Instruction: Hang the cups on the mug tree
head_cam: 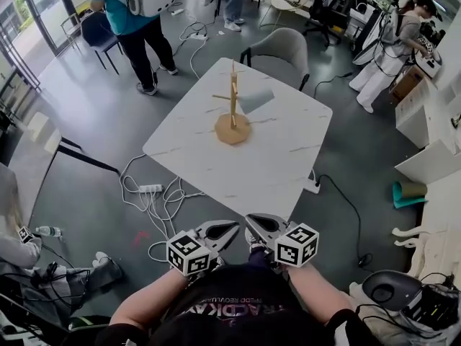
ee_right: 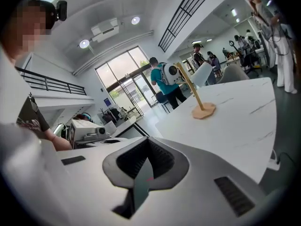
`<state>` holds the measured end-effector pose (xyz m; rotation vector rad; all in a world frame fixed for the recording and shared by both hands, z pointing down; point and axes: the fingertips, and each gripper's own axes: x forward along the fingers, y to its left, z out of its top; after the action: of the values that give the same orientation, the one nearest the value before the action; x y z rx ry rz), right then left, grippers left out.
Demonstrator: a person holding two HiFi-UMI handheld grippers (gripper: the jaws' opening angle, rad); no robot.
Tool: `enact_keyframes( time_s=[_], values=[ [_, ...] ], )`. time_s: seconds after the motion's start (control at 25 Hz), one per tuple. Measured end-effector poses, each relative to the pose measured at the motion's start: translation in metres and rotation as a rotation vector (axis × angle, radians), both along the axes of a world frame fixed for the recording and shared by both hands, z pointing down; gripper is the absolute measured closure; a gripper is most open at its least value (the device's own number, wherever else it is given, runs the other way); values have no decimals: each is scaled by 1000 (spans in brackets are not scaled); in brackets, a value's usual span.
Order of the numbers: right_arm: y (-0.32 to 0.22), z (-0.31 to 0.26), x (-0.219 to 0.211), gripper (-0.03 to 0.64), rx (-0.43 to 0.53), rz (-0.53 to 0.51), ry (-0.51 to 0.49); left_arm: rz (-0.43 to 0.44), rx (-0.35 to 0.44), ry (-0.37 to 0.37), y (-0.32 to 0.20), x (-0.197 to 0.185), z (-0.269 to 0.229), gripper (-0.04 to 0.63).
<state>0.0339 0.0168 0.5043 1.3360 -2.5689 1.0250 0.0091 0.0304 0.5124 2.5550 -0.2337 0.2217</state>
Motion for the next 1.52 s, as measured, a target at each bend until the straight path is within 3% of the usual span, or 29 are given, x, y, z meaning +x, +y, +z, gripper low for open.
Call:
enact_keyframes(
  time_s=[0.52, 1.52],
  values=[
    [34, 17, -35, 606, -47, 20, -112, 1, -2, -4, 11, -18, 2, 598],
    [35, 20, -51, 606, -53, -6, -123, -42, -25, 1, 8, -33, 6, 598]
  ],
)
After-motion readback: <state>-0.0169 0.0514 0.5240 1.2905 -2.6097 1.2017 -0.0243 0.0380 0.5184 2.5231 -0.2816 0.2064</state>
